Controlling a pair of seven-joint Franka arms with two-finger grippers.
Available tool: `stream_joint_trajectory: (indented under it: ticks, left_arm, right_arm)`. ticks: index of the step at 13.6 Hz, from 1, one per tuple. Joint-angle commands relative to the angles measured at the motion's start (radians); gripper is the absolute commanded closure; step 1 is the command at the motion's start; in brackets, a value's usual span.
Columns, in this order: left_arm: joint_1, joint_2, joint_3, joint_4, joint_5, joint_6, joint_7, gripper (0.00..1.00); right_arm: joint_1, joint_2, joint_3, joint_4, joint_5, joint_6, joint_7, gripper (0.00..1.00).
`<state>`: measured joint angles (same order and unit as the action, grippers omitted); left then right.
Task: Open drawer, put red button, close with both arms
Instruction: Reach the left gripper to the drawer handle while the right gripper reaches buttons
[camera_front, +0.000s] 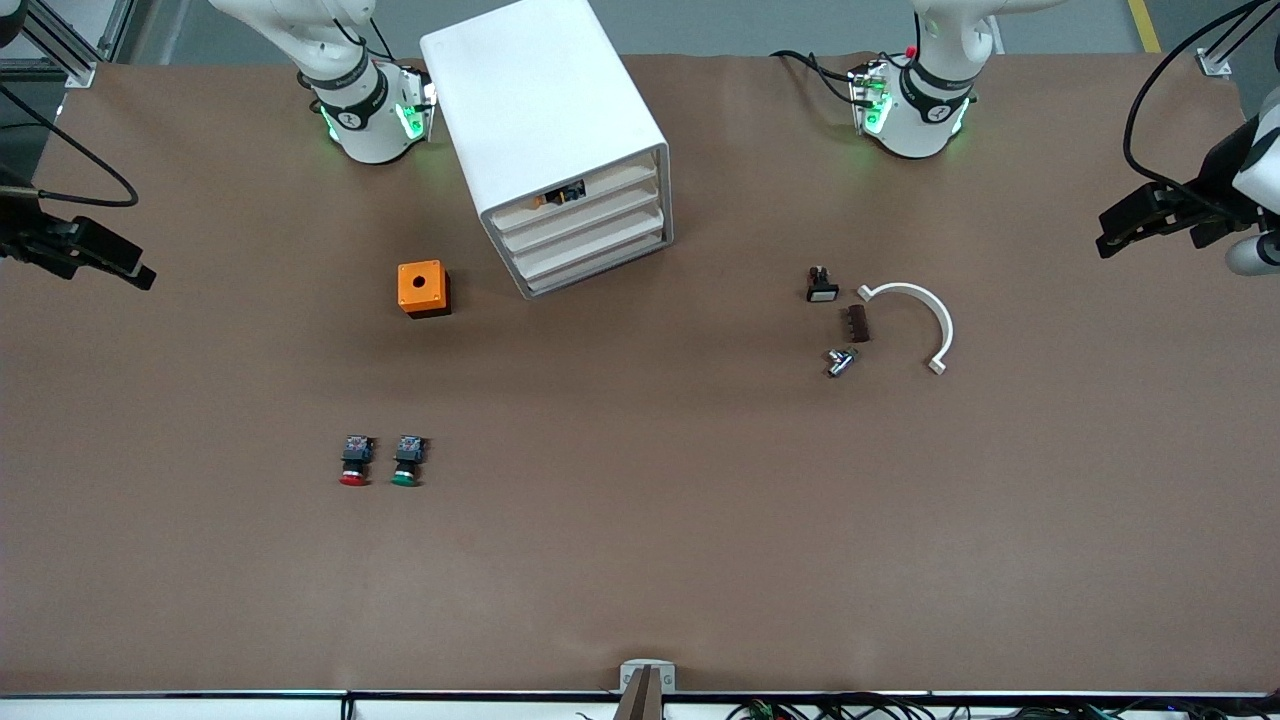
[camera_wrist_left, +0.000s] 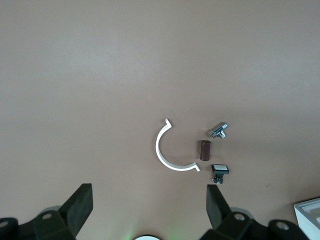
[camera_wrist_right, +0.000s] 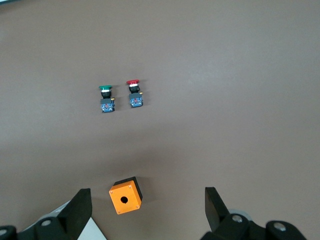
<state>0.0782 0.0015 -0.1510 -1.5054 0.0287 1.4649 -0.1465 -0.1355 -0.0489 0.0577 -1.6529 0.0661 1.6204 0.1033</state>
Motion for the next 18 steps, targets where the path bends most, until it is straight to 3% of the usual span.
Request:
stream_joint_trajectory:
  ticks: [1, 6, 11, 15, 18]
  left_arm:
    - [0.000, 0.008, -0.004, 0.021, 0.007, -0.009, 0.012, 0.00]
    - [0.012, 0.060, -0.001, 0.024, -0.006, -0.008, 0.018, 0.00]
    - [-0.008, 0.176, -0.005, 0.022, -0.050, -0.006, -0.046, 0.00]
    - [-0.086, 0.300, -0.007, 0.022, -0.194, -0.006, -0.334, 0.00]
    - [-0.171, 0.382, -0.007, 0.036, -0.202, -0.006, -0.613, 0.00]
  right_arm:
    - [-0.006, -0.009, 0.004, -0.004, 0.004, -0.010, -0.013, 0.00]
    - [-0.003, -0.006, 0.004, -0.005, 0.006, -0.014, -0.007, 0.00]
    - [0.037, 0.075, 0.004, -0.008, 0.015, 0.013, 0.001, 0.00]
    - [0.057, 0.130, 0.004, -0.096, 0.015, 0.146, 0.018, 0.00]
    - [0.066, 0.184, 0.004, -0.125, 0.015, 0.246, 0.016, 0.00]
